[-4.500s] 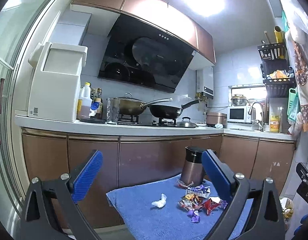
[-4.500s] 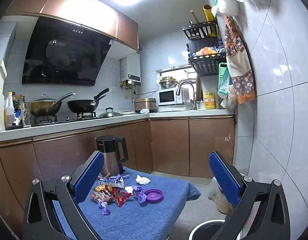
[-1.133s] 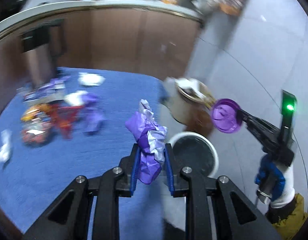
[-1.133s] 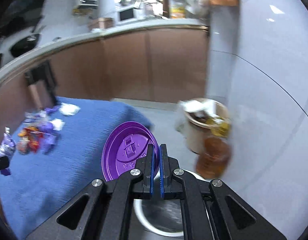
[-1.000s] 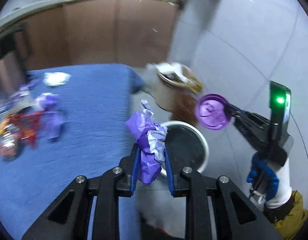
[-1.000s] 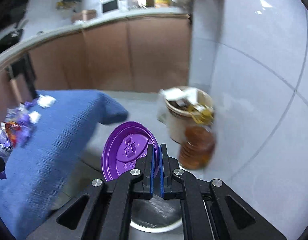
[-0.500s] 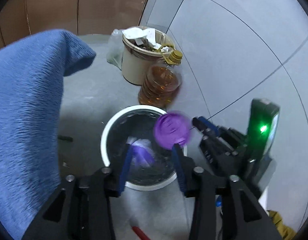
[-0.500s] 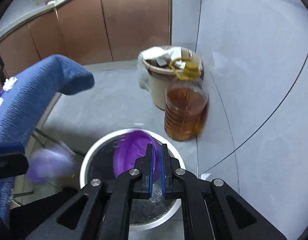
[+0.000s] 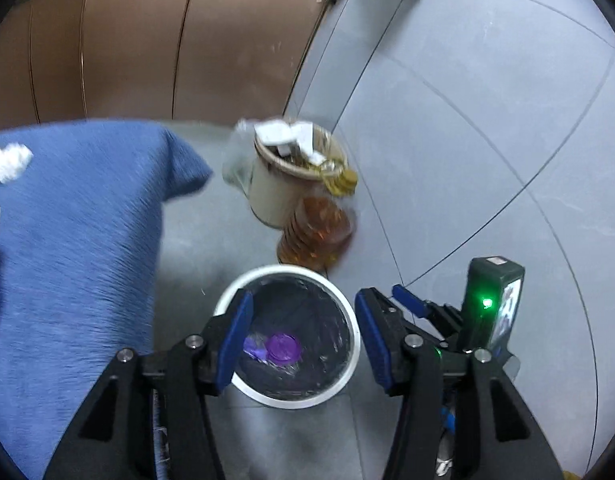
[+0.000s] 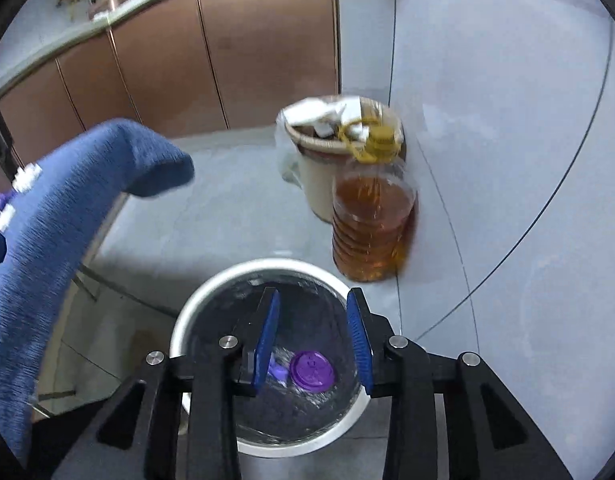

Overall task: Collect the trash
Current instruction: 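Move both open tools back over the trash on the table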

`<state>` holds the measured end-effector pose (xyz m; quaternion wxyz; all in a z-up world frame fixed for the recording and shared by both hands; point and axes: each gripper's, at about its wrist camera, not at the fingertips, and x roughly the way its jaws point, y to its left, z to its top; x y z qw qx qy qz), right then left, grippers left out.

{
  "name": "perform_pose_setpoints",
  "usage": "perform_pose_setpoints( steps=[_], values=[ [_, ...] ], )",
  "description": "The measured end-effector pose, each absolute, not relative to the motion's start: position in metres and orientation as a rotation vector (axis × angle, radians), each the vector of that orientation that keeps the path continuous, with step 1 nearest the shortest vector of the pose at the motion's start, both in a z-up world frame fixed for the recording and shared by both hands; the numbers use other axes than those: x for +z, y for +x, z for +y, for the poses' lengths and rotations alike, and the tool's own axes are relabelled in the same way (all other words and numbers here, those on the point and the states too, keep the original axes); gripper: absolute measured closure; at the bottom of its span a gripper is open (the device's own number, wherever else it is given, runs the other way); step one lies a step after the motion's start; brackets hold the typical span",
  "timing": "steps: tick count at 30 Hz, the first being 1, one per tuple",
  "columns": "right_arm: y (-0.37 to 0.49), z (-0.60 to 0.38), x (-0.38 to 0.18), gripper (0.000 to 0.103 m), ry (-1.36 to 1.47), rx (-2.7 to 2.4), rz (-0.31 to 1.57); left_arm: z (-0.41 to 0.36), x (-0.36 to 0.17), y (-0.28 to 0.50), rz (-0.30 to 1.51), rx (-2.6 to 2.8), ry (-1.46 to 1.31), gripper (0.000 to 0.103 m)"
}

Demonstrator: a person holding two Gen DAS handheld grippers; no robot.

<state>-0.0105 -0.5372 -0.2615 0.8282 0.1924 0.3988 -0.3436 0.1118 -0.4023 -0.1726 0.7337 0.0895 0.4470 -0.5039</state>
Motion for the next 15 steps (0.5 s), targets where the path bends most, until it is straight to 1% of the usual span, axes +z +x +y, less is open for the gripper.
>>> perform_pose_setpoints(
  steps=[6,10,12,13,15],
  values=[
    [-0.009,-0.507,-0.205,0.062,0.358,-0.678,0.73,-0.353,-0.139,0.119,0.886,-1.045,0.19,0.052],
    [-0.002,-0.48,-0.17,0.061,0.315,-0.623,0.67,-0.315,-0.128,0.127,0.87,-0.987,0.16,0.051],
    [0.002,-0.467,-0.157,0.061,0.302,-0.596,0.649,-0.286,-0.121,0.13,0.851,-0.953,0.135,0.048],
    [0.003,-0.459,-0.15,0.061,0.294,-0.582,0.64,-0.275,-0.118,0.131,0.842,-0.942,0.123,0.044],
    [0.008,-0.44,-0.135,0.061,0.261,-0.552,0.623,-0.247,-0.112,0.134,0.82,-0.91,0.087,0.043]
  ],
)
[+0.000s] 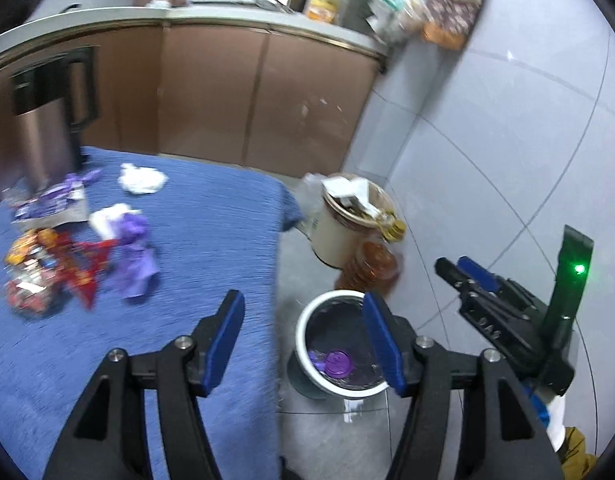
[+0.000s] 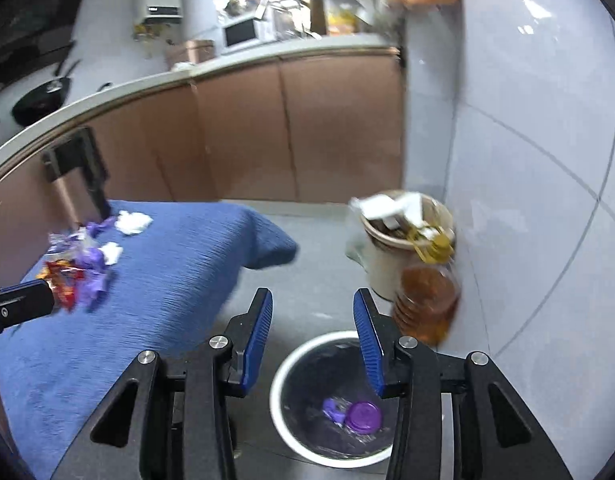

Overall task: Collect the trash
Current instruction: 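Move both open tools back over the trash on the table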

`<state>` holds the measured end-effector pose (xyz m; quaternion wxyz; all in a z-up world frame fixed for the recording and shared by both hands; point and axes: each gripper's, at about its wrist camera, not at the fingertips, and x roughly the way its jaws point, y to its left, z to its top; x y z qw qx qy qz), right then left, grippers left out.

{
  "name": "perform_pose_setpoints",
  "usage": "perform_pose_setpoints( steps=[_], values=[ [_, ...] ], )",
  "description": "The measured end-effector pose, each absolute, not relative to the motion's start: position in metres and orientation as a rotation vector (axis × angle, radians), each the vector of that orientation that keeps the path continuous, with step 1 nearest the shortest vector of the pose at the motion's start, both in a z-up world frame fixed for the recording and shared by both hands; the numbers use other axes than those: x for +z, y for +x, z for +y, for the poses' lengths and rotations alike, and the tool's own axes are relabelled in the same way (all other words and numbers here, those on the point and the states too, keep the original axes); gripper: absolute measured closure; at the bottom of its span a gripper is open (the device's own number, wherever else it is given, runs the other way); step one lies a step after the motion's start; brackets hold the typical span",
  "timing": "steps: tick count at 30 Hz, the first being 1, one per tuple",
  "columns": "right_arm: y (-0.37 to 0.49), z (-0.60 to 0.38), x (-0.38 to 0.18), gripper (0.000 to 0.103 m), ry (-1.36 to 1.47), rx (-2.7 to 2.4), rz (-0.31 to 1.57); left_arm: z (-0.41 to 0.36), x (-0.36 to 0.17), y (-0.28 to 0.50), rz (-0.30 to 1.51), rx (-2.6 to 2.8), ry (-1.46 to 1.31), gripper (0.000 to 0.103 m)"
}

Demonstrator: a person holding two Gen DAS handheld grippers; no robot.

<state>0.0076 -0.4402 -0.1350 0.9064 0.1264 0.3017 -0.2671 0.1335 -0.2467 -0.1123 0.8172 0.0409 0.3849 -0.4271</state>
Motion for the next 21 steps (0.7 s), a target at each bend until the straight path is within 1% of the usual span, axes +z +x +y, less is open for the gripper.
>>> perform_pose_setpoints(
  steps=[5,8,11,16,19,21],
  values=[
    [0.021,-0.395,-0.107,0.059,0.197,-0.463,0.602,-0.18,-0.105,0.143,0.788,-0.837,0.023,0.042],
    [0.031,-0.371,-0.095,0.054,0.174,-0.395,0.595,-0.143,-0.104,0.151,0.78,-0.795,-0.013,0.042],
    [0.047,-0.352,-0.086,0.053,0.183,-0.302,0.591,-0.109,-0.108,0.165,0.786,-0.742,-0.03,0.043],
    [0.084,-0.325,-0.089,0.052,0.2,-0.168,0.618,-0.085,-0.119,0.195,0.818,-0.675,-0.045,0.043],
    [0.115,-0.313,-0.1,0.052,0.202,-0.094,0.656,-0.087,-0.127,0.216,0.84,-0.652,-0.031,0.043],
    [0.137,-0.306,-0.113,0.048,0.21,-0.05,0.688,-0.093,-0.134,0.234,0.862,-0.642,-0.015,0.043]
  ],
)
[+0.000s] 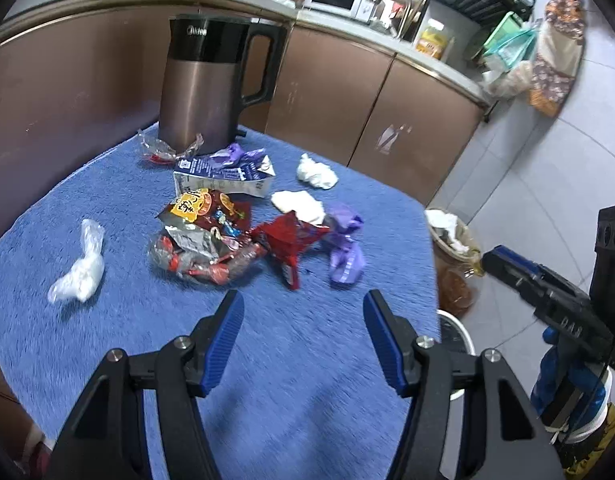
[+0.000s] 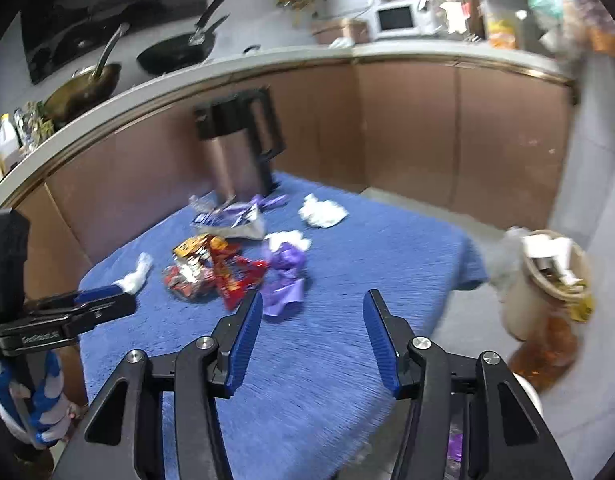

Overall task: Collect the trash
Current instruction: 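Move both open tools back over the trash on the table, then grasp the red wrapper with the left tool while the right tool grasps the purple bag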

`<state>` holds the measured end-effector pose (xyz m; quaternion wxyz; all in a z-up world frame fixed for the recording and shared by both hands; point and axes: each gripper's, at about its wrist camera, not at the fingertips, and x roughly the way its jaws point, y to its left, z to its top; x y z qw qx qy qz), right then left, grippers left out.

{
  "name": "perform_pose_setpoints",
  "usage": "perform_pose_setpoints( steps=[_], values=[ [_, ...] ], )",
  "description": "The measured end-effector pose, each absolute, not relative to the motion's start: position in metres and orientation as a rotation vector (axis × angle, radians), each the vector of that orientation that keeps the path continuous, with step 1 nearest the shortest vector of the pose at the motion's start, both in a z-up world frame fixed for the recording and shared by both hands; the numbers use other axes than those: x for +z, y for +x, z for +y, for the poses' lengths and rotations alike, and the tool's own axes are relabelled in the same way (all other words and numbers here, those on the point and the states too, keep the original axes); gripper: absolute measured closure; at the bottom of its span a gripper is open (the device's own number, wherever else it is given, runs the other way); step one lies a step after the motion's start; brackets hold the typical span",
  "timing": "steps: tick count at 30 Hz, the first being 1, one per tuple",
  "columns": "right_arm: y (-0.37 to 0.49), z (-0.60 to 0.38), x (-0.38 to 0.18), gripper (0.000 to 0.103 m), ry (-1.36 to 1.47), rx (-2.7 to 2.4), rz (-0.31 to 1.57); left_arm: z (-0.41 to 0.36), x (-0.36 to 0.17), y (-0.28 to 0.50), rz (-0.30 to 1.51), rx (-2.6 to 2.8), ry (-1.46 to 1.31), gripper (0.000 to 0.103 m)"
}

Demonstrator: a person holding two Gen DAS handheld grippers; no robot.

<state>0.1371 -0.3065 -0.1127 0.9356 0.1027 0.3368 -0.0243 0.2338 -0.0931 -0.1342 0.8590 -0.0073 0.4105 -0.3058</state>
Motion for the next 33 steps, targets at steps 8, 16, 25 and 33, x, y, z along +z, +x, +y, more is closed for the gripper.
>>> perform_pose_setpoints(
  steps=[8,16,25,33],
  values=[
    [0.22,-0.303,-0.167,0.047,0.245,0.052,0.804,-0.136,-0.157,0.293,0.914,-0.646,0.098,0.051],
    [0.268,-0.309,-0.202,0.047,0.294,0.115,0.868,-0.165,-0.188,0.332,0.964,-0.666,0.19,0.072],
    [0.289,-0.317,-0.231,0.071,0.38,0.162,0.906,-0.174,-0.199,0.335,0.973,-0.714,0.214,0.091],
    [0.269,-0.319,-0.213,0.082,0.39,0.166,0.839,-0.171,-0.186,0.319,0.932,-0.713,0.186,0.098]
  ],
)
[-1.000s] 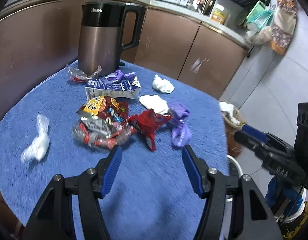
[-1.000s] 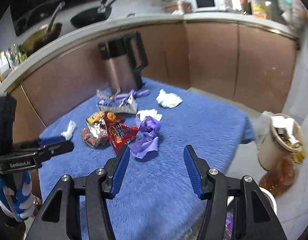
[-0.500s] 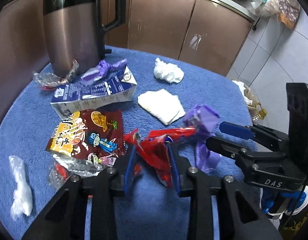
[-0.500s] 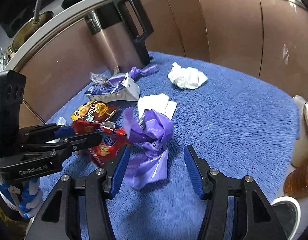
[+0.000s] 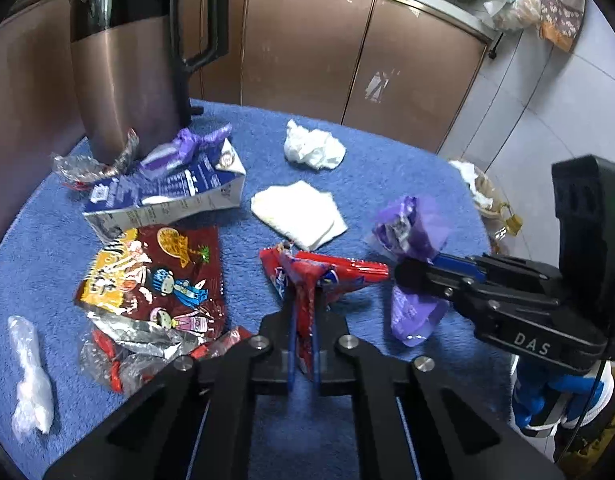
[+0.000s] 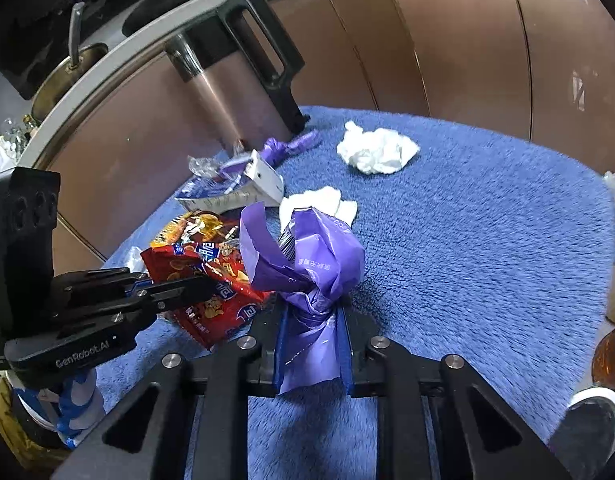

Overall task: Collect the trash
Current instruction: 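Grasp the red wrapper with the left tool while the right tool grasps the purple bag, then carry the red wrapper and purple bag to the bin and release both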

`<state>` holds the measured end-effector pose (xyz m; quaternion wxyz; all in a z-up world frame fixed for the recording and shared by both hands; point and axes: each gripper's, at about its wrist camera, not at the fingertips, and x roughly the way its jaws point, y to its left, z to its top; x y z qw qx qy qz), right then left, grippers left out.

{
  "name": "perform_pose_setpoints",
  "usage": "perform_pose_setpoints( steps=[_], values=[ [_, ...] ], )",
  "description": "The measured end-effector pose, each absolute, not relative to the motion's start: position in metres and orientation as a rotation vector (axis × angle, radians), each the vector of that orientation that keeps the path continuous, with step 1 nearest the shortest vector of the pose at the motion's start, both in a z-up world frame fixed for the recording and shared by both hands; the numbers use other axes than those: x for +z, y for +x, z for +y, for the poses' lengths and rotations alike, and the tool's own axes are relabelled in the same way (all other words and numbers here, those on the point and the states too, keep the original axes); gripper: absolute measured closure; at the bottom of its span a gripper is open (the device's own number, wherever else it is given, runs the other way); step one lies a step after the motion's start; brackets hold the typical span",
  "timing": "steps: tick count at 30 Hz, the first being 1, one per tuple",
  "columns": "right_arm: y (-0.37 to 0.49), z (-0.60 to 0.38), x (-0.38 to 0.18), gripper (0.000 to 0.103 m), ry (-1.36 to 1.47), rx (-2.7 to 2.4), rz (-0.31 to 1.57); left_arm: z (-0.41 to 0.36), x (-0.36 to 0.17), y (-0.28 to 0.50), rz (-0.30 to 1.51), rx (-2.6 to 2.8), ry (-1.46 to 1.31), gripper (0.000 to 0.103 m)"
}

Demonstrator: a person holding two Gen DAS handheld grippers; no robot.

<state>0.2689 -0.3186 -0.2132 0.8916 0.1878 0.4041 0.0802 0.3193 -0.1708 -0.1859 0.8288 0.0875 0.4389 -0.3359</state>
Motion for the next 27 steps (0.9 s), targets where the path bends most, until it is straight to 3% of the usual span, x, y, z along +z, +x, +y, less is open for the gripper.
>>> perform_pose_setpoints(
  steps=[10,20,27],
  values=[
    [0.198,-0.316,-0.154,0.082,0.37,0.117,0.721,-0.134,-0.124,0.278,0.83,-0.681,0.112,0.098],
    [0.074,-0.329,-0.068,0.082,0.353,0.044,0.513,-0.092,-0.031,0.196,0.641,-0.655,0.067,0.098],
    [-0.005,-0.339,-0.025,0.082,0.311,-0.025,0.386,-0.09,0.003,0.143,0.556,-0.7,0.07,0.098]
  ],
)
